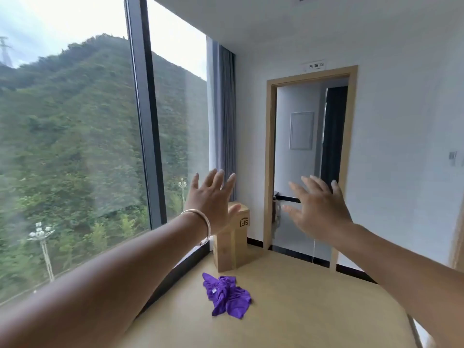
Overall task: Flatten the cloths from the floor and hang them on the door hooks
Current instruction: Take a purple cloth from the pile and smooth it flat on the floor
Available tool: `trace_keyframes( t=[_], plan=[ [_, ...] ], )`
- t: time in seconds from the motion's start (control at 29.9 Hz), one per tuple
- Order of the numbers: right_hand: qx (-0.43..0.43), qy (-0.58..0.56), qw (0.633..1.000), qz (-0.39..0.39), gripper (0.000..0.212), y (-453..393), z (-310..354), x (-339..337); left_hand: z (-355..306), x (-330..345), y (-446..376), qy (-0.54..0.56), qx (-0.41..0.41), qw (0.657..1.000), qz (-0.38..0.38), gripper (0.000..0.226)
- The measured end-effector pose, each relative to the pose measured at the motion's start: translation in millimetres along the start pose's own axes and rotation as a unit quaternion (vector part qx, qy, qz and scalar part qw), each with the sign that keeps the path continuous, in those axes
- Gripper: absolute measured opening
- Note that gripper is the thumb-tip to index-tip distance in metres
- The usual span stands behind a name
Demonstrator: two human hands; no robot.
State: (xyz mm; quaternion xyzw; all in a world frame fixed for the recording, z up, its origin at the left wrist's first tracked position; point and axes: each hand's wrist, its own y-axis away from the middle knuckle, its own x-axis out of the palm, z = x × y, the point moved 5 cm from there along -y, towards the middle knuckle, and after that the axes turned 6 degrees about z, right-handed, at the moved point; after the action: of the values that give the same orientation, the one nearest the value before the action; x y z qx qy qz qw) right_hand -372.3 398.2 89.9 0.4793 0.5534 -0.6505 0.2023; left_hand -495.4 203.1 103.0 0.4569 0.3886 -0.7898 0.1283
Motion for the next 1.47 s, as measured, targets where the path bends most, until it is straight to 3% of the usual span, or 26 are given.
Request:
trace_keyframes(
  t=[0.37,0.77,1.14,1.47],
  plan=[
    [0.11,0.068,0.991,0.044,0.064,-13.9,-119.4,37.9,-115.9,51.6,-108.0,0.058,0.114,0.991,-0.029,0.072],
    [0.204,0.108,0.97,0.079,0.063,-127.5,-206.9,115.8,-152.8,148.6,-280.0,0.091,0.17,0.98,-0.044,0.068],
    [0.223,0.095,0.966,0.086,0.066,-218.6,-264.3,196.2,-197.2,230.4,-412.1,0.122,0.201,0.971,-0.043,0.07],
    [0.222,0.085,0.968,0.084,0.065,-298.3,-387.7,265.1,-281.9,282.3,-532.9,0.118,0.201,0.972,-0.041,0.071]
  ],
)
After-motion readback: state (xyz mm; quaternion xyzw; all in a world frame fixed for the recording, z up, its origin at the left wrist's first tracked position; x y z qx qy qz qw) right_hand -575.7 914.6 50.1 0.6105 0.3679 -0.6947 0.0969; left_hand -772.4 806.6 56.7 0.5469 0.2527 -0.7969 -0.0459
